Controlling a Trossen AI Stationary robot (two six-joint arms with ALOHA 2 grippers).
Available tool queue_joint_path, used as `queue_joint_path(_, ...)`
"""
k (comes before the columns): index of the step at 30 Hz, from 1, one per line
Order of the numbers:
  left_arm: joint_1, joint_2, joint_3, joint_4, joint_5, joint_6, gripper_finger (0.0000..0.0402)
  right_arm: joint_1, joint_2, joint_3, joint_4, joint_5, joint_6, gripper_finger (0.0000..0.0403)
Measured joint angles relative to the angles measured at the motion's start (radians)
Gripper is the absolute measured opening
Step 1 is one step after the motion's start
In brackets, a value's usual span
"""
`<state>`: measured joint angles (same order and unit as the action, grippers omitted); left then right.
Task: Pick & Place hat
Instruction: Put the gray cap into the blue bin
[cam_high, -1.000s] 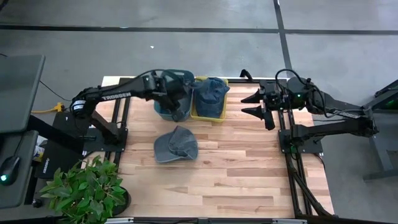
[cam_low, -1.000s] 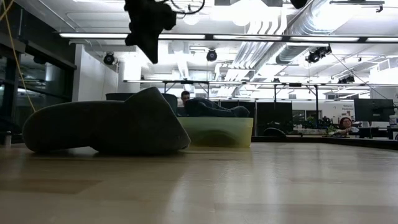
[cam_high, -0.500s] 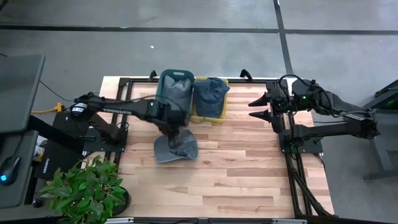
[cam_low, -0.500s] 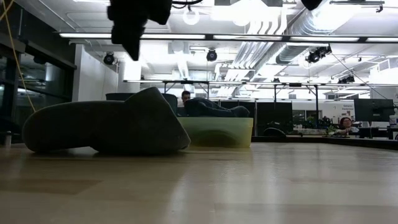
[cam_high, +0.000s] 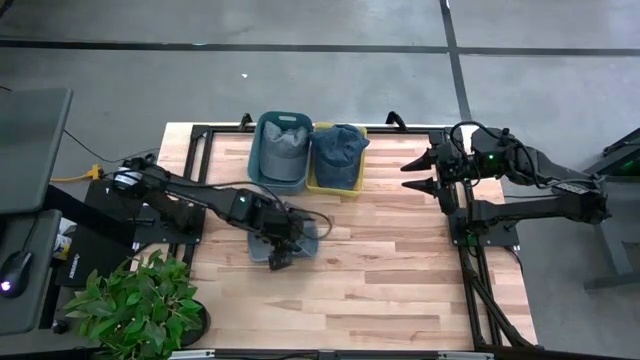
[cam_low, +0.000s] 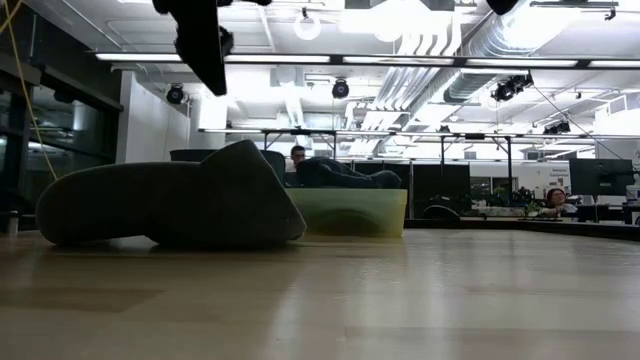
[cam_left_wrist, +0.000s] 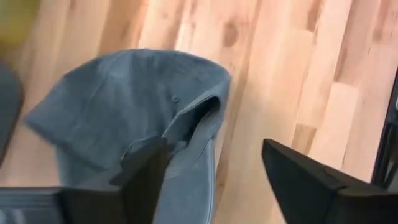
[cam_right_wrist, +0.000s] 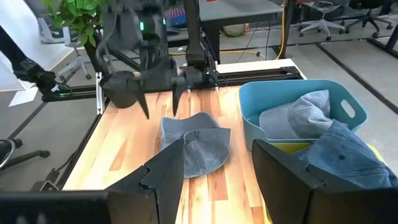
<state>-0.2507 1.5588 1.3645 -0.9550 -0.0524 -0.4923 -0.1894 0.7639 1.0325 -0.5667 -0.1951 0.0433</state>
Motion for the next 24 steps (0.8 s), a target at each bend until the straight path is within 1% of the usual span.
queue_joint_path(3, -0.021, 0.045, -0.004, -0.009, 0.033, 0.066, 0.0295, 0.0, 0.0, 0.0, -0.01, -0.016, 0.0, 0.0181)
queue_joint_path(6, -0.044, 0.086, 0.003, -0.015, 0.044, 0.128, 0.0312, 0.0, 0.0, 0.0, -0.029, -0.02, 0.002, 0.0181)
queue_joint_path(9, -0.061, 0.125, -0.005, -0.074, 0.007, 0.166, 0.0315, 0.0, 0.0, 0.0, -0.041, -0.021, 0.004, 0.0181)
queue_joint_path(11, -0.058, 0.149, 0.002, -0.044, -0.013, 0.179, 0.0316, 0.0, 0.0, 0.0, -0.045, -0.021, 0.004, 0.0181)
queue_joint_path(14, -0.057, 0.175, -0.003, -0.08, -0.021, 0.21, 0.0316, 0.0, 0.0, 0.0, -0.045, -0.029, 0.004, 0.0181)
queue_joint_path(20, -0.058, 0.225, 0.001, -0.067, -0.023, 0.253, 0.0316, 0.0, 0.0, 0.0, -0.052, -0.044, 0.004, 0.0181)
queue_joint_path(24, -0.057, 0.263, -0.001, -0.069, -0.063, 0.257, 0.0316, 0.0, 0.0, 0.0, -0.061, -0.045, 0.004, 0.0181)
